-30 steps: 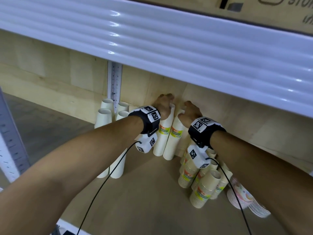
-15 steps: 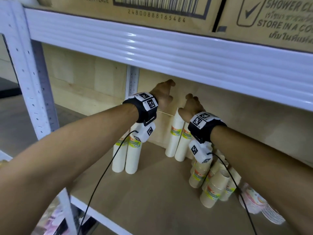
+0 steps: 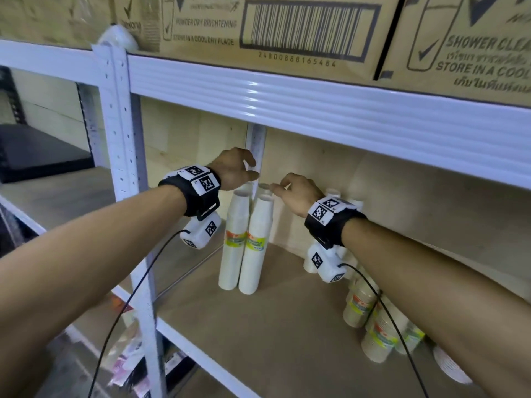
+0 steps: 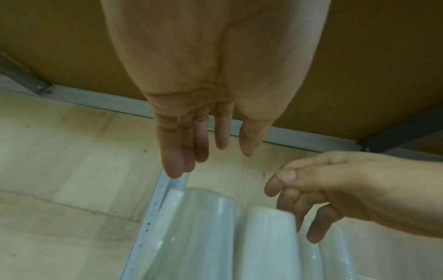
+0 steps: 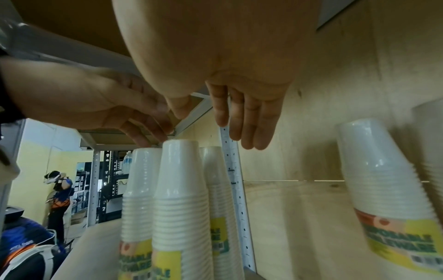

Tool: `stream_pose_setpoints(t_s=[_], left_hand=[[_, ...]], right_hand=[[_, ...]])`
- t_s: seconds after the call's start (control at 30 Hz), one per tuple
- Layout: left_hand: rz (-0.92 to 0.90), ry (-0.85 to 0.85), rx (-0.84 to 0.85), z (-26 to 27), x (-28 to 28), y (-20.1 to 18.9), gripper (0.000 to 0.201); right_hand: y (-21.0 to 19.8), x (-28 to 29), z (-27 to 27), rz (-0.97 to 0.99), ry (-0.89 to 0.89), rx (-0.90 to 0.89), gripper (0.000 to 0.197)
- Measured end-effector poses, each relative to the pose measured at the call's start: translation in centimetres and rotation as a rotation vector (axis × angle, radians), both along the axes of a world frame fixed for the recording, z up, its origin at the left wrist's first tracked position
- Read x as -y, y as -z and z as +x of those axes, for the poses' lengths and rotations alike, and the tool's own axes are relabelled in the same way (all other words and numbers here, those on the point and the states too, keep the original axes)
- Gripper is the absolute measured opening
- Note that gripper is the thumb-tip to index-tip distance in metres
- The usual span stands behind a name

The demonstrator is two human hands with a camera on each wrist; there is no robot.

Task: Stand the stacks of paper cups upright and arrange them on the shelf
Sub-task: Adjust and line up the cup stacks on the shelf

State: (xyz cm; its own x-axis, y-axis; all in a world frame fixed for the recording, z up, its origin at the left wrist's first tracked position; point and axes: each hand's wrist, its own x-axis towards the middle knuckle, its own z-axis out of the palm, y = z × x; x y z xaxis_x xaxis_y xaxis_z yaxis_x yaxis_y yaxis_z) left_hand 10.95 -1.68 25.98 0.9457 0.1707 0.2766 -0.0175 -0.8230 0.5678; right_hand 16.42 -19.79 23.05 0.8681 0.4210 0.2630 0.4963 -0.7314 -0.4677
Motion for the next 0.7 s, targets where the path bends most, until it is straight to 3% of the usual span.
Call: stream_pose_setpoints(t_s=[0.33,0.43,0.53,0.6,0.7], left_hand=[[-0.105,0.003,-0.121,-1.5,-1.9,3.7,0.055],[-0.153,0.009,-0.139,-1.7,-1.8,4.3,0.054],[-0.156,0.025,-0.130,-1.8,-1.6,4.9,0.045],[-0.143,0.035,-0.114,-1.9,-1.4,5.3,0.038],[-0.137,0.038,-0.102,-2.1,-1.3,5.6,0.032]], right_hand=[[1.7,-1.6,-1.6,0.010,-0.106,-0.081,0.053],[2.2,-2.1,-1.8,0.003,-0.153,-0.058,0.021],[2.5,-2.3,-1.9,-0.009,-0.172,-0.051,0.023],[2.8,-2.4,-1.7,0.013,-0.166,-0.046,0.014],[3.3,-2.5,-1.4,0.025,-0.169,-0.039,0.036]])
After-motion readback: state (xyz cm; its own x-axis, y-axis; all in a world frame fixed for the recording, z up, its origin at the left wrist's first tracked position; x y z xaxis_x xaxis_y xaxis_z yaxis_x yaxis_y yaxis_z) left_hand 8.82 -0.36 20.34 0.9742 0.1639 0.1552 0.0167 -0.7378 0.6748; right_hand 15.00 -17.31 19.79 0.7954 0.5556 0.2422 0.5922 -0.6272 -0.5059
